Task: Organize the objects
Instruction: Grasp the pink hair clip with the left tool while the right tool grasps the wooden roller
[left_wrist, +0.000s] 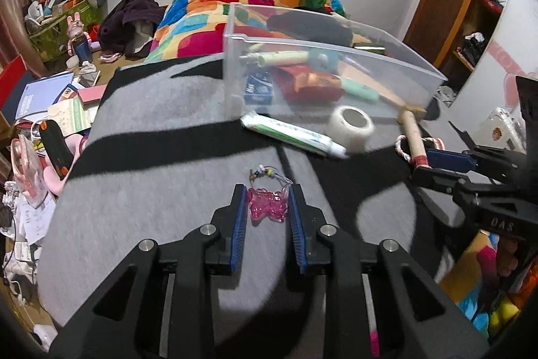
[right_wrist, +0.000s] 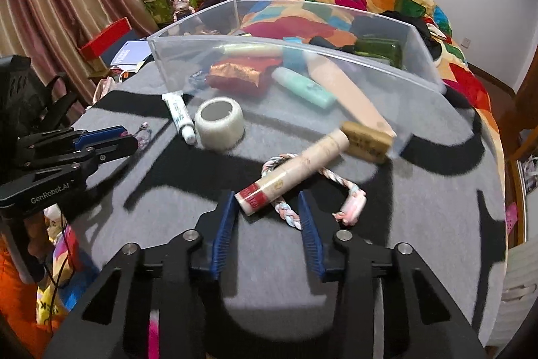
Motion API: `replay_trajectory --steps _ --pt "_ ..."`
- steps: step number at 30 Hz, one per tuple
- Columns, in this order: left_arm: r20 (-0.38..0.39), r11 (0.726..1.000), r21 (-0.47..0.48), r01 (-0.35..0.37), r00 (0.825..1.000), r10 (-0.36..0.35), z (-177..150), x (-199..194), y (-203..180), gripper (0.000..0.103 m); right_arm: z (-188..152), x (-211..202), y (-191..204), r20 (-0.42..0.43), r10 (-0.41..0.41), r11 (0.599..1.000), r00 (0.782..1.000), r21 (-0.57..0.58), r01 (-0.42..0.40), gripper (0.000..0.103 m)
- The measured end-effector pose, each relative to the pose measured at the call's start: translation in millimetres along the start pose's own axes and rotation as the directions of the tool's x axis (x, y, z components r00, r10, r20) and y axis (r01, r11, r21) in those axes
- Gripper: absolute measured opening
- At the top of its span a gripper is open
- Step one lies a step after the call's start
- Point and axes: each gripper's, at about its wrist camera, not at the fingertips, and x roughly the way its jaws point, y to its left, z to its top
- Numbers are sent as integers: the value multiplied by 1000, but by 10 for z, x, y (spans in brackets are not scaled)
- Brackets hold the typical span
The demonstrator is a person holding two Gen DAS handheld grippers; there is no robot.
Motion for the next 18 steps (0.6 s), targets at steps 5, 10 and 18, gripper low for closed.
replay_trajectory --steps 5,10,18 --pt "15 999 28 41 999 -41 -84 -94 -208 24 -141 -167 -153 1 -31 999 1000 23 31 30" --pt "24 996 73 54 998 -56 -106 -116 -428 24 -145 -247 -290 -4 -25 997 1000 71 25 30" --pt "79 993 87 75 994 -82 85 -204 -590 24 83 -143 -227 33 2 994 999 108 -6 30"
